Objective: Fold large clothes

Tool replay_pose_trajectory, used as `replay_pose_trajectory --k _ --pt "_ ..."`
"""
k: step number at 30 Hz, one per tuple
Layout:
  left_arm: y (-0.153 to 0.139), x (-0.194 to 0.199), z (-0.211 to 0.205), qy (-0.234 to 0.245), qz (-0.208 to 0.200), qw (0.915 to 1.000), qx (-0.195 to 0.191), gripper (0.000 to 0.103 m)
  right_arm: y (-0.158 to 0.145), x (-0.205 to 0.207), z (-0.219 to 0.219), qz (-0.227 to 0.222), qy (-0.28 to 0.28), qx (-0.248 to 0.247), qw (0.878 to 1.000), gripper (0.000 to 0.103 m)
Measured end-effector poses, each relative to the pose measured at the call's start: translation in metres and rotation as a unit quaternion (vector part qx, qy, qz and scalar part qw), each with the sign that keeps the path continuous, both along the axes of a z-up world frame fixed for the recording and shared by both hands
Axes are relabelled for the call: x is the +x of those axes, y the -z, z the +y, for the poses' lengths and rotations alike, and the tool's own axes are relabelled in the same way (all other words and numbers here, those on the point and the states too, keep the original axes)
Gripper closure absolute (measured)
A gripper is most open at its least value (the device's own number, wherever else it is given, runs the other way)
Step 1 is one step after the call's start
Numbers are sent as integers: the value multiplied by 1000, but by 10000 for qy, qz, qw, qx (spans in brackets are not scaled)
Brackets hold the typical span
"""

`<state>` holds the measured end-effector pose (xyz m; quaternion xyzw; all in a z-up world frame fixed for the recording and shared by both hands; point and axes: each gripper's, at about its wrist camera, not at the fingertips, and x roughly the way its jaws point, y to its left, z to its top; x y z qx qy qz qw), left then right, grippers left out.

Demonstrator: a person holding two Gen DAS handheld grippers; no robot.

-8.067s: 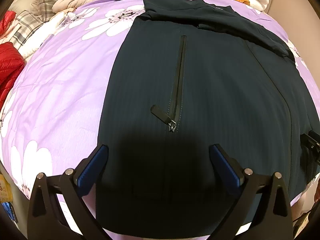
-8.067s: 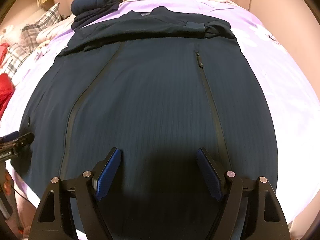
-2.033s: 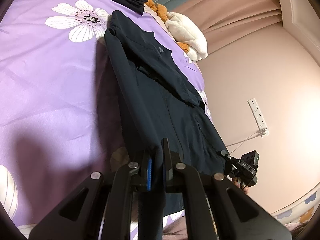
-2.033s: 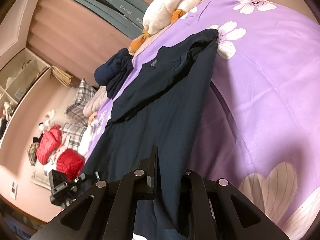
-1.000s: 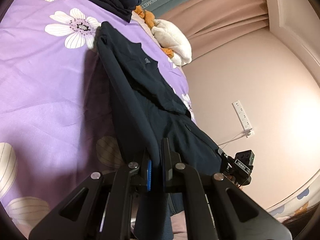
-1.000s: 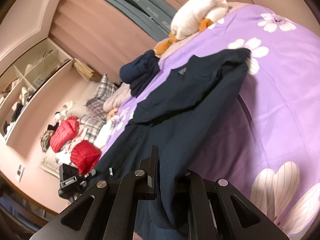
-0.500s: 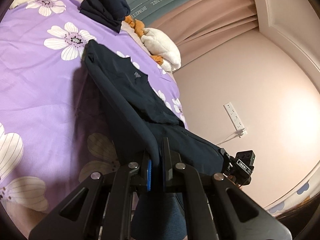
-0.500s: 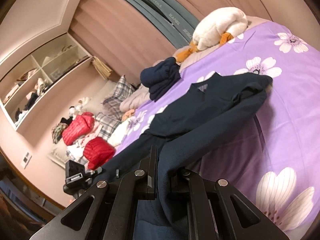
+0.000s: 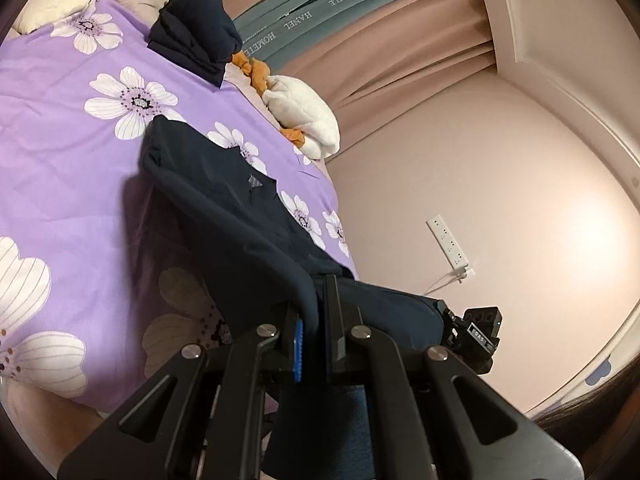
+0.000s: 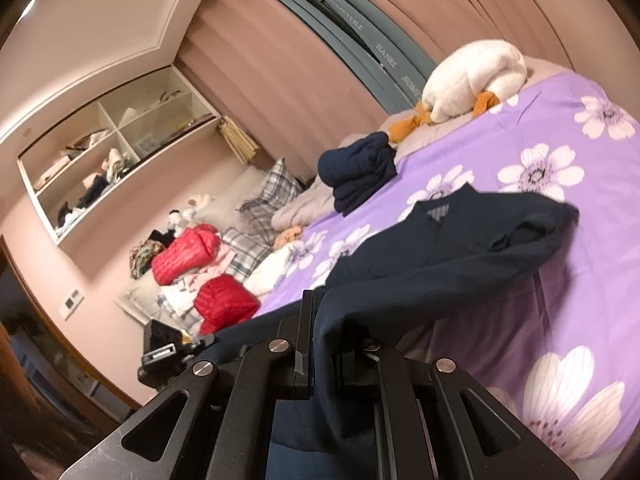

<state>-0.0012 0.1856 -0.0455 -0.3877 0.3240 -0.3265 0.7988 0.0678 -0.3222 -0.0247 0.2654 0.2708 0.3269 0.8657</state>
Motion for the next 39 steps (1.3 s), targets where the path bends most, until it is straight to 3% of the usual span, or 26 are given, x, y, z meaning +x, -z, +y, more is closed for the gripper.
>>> replay_pose_trajectory --k 11,15,39 --pt "6 24 10 -116 137 9996 -207 99 9 21 -7 248 141 169 9994 94" --pt "7 34 14 -182 199 9994 -221 99 10 29 -3 249 251 36 9994 94" --pt "7 104 29 -561 294 9977 -260 98 22 79 -17 629 892 442 9930 94"
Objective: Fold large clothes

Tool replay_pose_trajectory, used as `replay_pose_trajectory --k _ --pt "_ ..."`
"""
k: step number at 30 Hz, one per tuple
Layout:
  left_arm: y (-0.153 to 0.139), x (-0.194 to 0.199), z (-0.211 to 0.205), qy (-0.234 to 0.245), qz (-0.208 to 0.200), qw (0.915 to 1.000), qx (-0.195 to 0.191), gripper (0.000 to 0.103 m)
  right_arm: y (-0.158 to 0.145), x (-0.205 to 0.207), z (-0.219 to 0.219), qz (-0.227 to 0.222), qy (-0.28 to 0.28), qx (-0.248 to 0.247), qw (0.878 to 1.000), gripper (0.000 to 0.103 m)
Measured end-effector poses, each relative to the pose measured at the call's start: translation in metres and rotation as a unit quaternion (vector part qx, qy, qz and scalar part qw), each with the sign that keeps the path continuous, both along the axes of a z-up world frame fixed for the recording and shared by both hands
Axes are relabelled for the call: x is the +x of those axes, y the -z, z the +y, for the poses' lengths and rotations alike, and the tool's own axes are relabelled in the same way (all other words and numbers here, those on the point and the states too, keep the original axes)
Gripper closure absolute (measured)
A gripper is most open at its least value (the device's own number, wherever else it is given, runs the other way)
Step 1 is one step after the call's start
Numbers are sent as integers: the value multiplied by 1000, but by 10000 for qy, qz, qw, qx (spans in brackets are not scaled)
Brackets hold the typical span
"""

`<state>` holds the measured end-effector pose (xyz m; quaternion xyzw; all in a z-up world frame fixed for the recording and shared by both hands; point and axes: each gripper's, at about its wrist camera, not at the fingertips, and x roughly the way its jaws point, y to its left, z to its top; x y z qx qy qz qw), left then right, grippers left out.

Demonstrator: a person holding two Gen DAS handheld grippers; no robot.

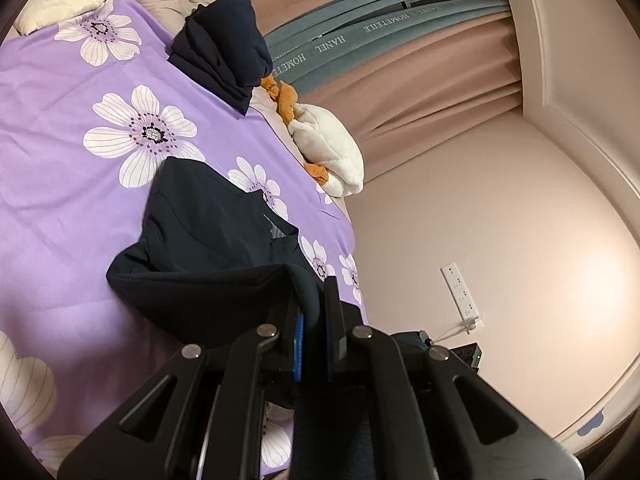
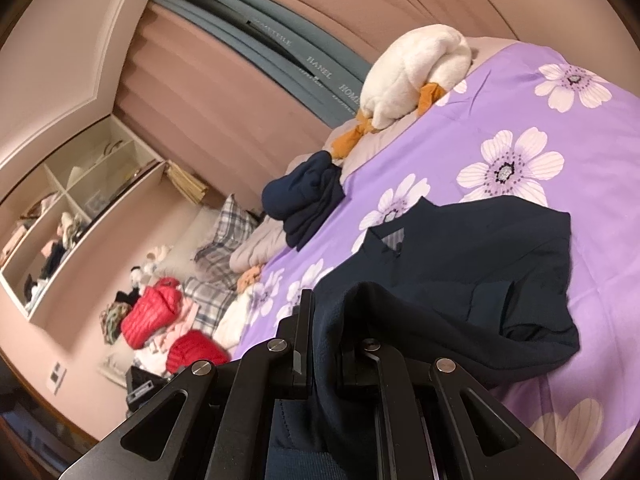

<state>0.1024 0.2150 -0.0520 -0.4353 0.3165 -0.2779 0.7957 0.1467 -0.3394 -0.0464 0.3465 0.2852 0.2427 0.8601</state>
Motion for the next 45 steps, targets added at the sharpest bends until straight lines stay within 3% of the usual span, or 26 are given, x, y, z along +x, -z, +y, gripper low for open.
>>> replay_pose_trajectory --k 14,22,34,45 --pt "11 32 1 -12 233 9997 -19 99 8 26 -4 155 155 96 9997 94" --pt "18 68 -3 27 452 9988 158 99 18 59 -6 388 227 185 9988 94" --pt "56 160 -25 230 1225 9904 596 99 67 130 -21 1469 739 377 9857 94" --pt "114 218 -21 51 2082 9762 601 98 136 166 -38 2638 1326 751 9525 94"
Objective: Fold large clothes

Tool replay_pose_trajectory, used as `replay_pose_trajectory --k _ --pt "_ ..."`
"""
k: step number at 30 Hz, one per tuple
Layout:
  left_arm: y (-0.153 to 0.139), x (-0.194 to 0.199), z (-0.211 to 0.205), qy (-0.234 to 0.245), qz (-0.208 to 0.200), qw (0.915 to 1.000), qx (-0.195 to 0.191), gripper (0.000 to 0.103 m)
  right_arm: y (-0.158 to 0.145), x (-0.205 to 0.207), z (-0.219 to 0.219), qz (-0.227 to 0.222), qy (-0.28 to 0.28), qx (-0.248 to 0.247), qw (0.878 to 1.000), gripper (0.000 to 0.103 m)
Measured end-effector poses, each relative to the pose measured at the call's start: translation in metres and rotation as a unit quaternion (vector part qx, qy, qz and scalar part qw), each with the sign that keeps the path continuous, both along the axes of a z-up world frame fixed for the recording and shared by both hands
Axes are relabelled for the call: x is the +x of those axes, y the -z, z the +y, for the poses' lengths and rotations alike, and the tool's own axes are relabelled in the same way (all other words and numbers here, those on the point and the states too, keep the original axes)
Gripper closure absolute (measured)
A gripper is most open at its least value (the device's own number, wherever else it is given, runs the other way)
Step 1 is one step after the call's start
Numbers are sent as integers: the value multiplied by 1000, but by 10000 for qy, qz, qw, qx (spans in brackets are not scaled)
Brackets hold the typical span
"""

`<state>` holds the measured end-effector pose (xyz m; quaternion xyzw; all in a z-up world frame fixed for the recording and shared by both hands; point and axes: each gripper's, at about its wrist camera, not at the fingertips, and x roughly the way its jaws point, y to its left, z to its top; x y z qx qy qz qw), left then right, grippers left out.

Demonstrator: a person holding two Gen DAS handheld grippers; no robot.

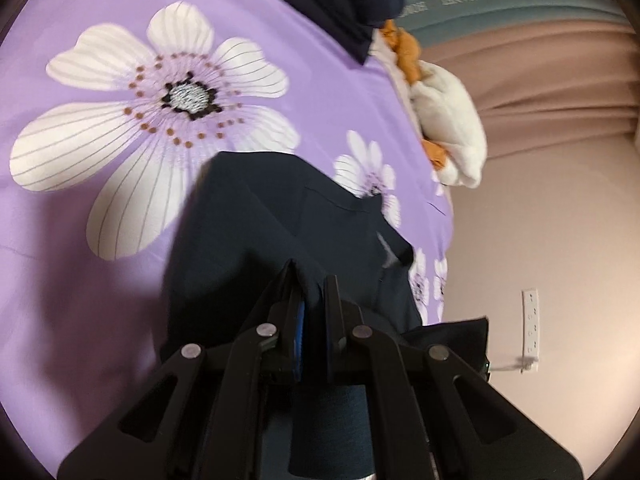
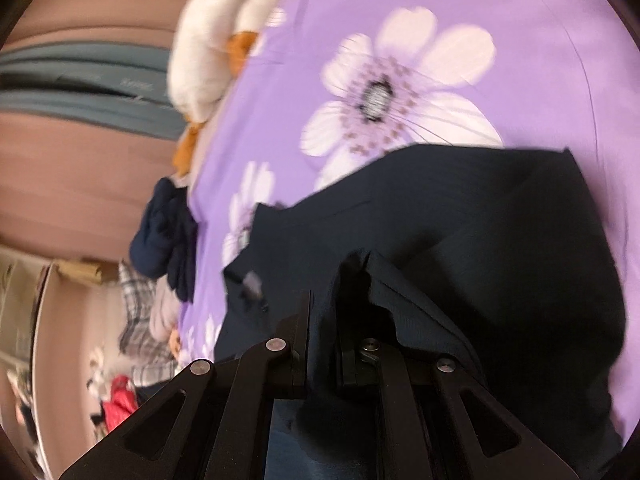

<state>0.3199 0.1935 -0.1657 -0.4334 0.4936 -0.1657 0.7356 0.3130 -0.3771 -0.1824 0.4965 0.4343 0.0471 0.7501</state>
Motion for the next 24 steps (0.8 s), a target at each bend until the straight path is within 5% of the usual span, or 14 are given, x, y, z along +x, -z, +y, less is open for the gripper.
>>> replay_pose_trajectory --k 11,12,14,15,16,20,24 --pt "27 43 5 -277 698 9969 -239 97 22 6 -18 540 423 809 9944 94" --pt "25 48 6 -345 720 9964 -295 90 21 8 -21 569 455 915 9931 89" --pt "26 59 10 -529 854 9931 -609 59 22 14 -24 743 485 1246 9882 77" --pt "27 63 13 -672 897 9905 -795 46 25 17 -27 836 557 1578 9823 62" --pt "24 67 14 -782 913 9894 -819 45 25 18 -29 860 671 1804 9775 52" --pt "-1 83 12 -769 538 9947 -423 45 12 20 -48 541 1027 2271 9669 37" --pt "-19 83 1 -482 263 9977 408 45 -15 23 -54 208 807 1219 9890 36"
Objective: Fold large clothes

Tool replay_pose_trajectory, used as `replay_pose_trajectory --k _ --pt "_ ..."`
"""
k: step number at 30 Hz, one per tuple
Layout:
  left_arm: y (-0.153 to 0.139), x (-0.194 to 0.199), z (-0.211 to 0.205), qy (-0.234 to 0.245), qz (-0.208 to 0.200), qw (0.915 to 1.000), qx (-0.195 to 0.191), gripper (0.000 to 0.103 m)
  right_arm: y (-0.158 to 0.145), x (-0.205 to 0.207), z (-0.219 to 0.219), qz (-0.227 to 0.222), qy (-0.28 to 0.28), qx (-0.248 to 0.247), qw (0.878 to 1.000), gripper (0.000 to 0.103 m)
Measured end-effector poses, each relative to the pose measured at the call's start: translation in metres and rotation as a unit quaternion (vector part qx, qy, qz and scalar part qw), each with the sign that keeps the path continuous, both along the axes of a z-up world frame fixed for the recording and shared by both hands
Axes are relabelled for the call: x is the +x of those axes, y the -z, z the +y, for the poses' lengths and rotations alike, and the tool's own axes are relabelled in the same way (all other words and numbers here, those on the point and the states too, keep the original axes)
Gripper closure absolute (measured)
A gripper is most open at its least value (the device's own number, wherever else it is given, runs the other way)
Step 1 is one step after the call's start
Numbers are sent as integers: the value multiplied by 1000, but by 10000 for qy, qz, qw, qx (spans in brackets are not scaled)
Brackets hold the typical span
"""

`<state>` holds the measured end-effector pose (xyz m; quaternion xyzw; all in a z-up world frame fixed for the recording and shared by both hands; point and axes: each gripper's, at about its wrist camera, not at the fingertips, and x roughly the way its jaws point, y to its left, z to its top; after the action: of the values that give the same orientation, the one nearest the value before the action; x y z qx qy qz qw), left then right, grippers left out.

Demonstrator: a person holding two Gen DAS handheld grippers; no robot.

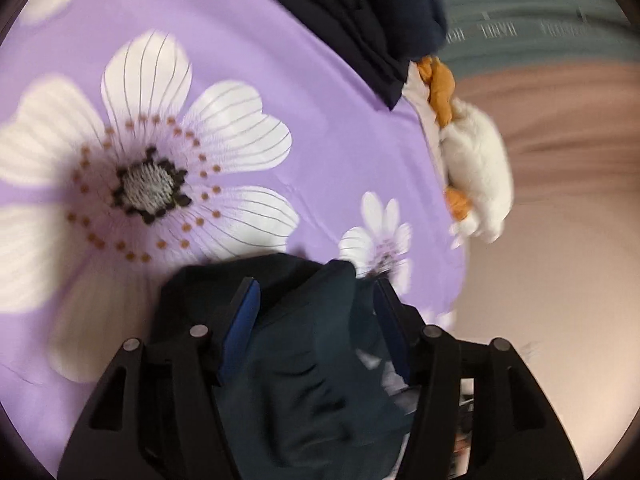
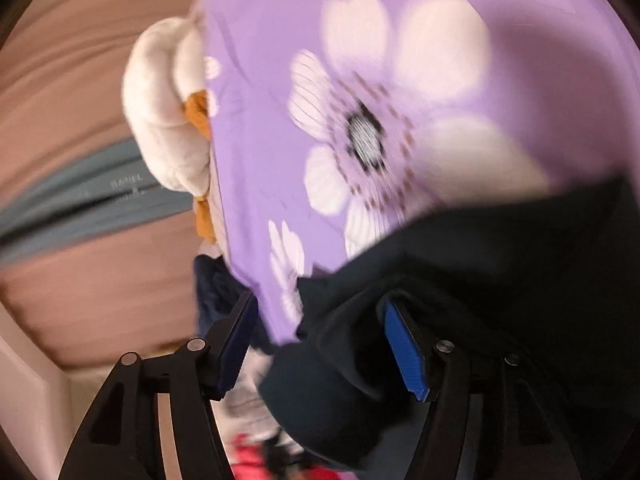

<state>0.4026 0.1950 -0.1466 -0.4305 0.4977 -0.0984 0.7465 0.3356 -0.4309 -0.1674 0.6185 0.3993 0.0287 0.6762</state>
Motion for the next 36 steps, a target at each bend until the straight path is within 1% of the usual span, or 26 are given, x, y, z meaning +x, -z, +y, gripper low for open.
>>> replay_pose_trajectory --k 3,4,5,6,7,8,9,10,11,12,13,14,15,18,19,22,23,25,26,28,29,30,31,32,34,36 --pt "-9 -10 -8 395 -181 9955 838 46 -28 -3 -6 -399 -217 -912 9948 36" --pt "-12 -15 -10 544 -256 9922 1093 46 -40 -3 -4 -588 -374 -1321 9888 36" --pt "-13 -21 -12 674 -319 9893 1255 46 -56 -5 4 -846 -708 -1868 9762 36" --pt "-15 -25 -16 860 -389 9852 1427 46 -71 -7 22 -1119 -1236 -2455 9549 36" --pt "-17 -29 -20 1048 -482 9809 1566 46 -77 -7 34 -1283 -1634 -2780 9378 36" --pt "-20 -33 -25 1235 -607 9764 1665 46 -85 -10 54 -1481 -2125 -3151 9130 36" --pt "-20 -33 -31 1370 -704 9728 1730 46 -93 -15 80 -1720 -2615 -3578 8798 36" --pt "-23 -35 -38 1550 -825 9683 1776 46 -97 -19 94 -1864 -2877 -3822 8581 36" --pt "-26 -36 -47 1740 -941 9643 1758 45 -100 -23 117 -2057 -3232 -4112 8272 36" --pt "-27 -34 -55 1885 -1021 9615 1718 45 -102 -23 139 -2222 -3552 -4291 8002 36" --pt "-29 -33 -65 2071 -1106 9576 1668 45 -102 -22 153 -2311 -3758 -4369 7839 36" --pt "-29 -31 -73 2215 -1159 9543 1635 45 -102 -19 173 -2441 -4044 -4432 7618 36" --pt "-30 -29 -82 2377 -1207 9500 1623 44 -100 -15 190 -2543 -4290 -4450 7438 36" --pt "-29 -23 -106 2763 -1275 9363 1752 43 -97 -1 223 -2668 -4782 -4484 7064 36" --pt "-26 -20 -112 2816 -1275 9339 1798 43 -96 3 237 -2695 -4956 -4448 6957 36" --pt "-20 -12 -114 2805 -1237 9359 1733 43 -86 16 270 -2672 -5439 -4325 6676 36" --pt "-16 -8 -112 2763 -1217 9386 1671 43 -79 20 281 -2578 -5643 -4328 6541 36" --pt "-14 -3 -109 2678 -1178 9417 1661 43 -67 24 302 -2357 -6048 -4395 6210 37" --pt "-13 -1 -106 2630 -1150 9435 1657 43 -61 26 311 -2244 -6247 -4409 6041 42" --pt "-10 0 -97 2523 -1093 9472 1648 43 -55 21 321 -2199 -6561 -4482 5659 88" --pt "-9 1 -93 2477 -1081 9488 1632 43 -53 18 325 -2207 -6588 -4650 5487 92" --pt "-8 1 -90 2445 -1076 9500 1616 43 -54 15 327 -2226 -6611 -4719 5392 95" --pt "-7 2 -87 2401 -1069 9517 1590 43 -55 14 328 -2268 -6592 -4777 5346 98" --pt "-7 2 -84 2367 -1069 9530 1563 43 -57 15 328 -2318 -6483 -4890 5356 98" --pt "-7 3 -78 2277 -1073 9566 1470 43 -64 20 327 -2432 -6204 -5082 5456 99" --pt "-10 4 -74 2127 -1132 9600 1427 43 -75 29 325 -2554 -5712 -5457 5574 100"
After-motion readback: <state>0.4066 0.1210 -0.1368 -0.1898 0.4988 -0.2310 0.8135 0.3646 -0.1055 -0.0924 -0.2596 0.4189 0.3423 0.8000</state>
